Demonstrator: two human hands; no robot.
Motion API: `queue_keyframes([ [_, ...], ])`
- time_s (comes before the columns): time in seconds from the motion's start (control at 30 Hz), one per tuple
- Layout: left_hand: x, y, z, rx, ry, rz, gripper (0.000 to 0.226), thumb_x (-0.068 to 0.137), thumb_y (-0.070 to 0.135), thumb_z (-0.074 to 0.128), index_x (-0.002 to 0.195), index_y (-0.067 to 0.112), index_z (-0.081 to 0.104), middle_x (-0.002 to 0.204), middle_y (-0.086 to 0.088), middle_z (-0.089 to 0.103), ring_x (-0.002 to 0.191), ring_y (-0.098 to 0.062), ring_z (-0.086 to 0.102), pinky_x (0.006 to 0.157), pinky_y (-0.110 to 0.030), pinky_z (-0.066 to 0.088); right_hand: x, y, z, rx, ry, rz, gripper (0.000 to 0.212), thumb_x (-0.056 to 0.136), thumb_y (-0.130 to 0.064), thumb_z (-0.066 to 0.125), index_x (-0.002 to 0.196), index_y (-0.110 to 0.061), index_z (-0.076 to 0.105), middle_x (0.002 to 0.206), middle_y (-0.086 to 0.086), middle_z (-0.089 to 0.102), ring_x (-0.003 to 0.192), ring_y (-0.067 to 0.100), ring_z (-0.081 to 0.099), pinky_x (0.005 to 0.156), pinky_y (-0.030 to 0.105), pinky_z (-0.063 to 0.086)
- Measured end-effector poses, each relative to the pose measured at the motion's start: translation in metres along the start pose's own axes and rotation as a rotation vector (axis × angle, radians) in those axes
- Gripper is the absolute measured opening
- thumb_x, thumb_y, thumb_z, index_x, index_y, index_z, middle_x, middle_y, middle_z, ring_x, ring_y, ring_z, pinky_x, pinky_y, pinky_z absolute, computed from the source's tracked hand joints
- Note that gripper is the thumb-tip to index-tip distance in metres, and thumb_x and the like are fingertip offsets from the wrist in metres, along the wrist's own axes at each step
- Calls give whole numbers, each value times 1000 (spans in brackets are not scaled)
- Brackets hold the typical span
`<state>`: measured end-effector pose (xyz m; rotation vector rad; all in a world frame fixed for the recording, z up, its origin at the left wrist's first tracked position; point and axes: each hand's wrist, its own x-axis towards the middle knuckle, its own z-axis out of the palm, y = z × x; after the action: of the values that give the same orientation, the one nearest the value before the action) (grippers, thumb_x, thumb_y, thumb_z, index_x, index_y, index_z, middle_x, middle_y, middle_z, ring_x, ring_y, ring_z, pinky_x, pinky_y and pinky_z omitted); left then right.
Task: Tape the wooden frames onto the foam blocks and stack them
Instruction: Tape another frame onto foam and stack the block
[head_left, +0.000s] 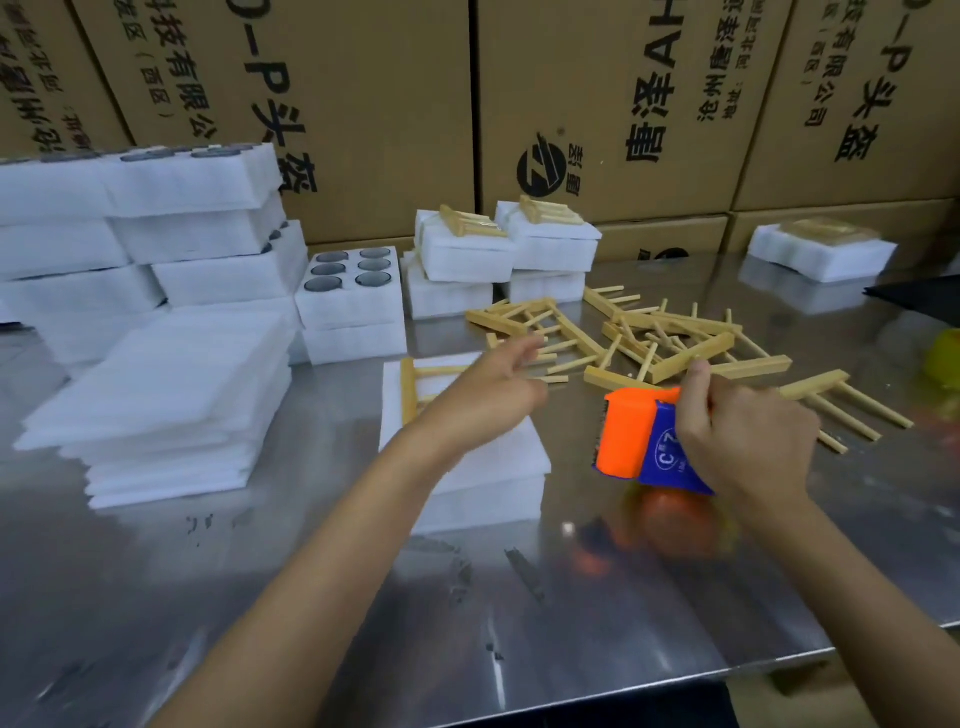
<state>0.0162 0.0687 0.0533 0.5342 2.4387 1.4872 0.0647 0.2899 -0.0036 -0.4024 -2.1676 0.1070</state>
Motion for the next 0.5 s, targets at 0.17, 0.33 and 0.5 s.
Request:
queue_keyframes([
  [0.17, -8, 15, 9, -164, -166, 67, 33, 91, 5, 53, 112, 23, 71, 104, -1, 71, 98, -12, 63, 101, -36, 48, 26, -32, -15, 139, 184, -121, 59, 104, -39, 30, 48, -20, 40, 42, -3, 34, 37, 18, 32, 49, 22, 14],
  [0.33, -12, 9, -10, -315, -99, 119, 29, 94, 4, 59, 104, 27, 73, 105, 2, 77, 99, -13, 72, 88, -22, 57, 41, -44, -25, 205, 90, -119, 73, 103, -50, 21, 47, -10, 47, 42, 5, 45, 41, 26, 45, 50, 32, 32],
  [0.5, -16, 4, -20, -421, -105, 93, 22, 95, 12, 64, 112, 19, 76, 107, -4, 76, 101, -19, 73, 90, -29, 58, 45, -52, -28, 272, -20, -48, 70, 100, -58, 19, 46, -17, 36, 45, 2, 47, 50, 26, 48, 57, 33, 29],
])
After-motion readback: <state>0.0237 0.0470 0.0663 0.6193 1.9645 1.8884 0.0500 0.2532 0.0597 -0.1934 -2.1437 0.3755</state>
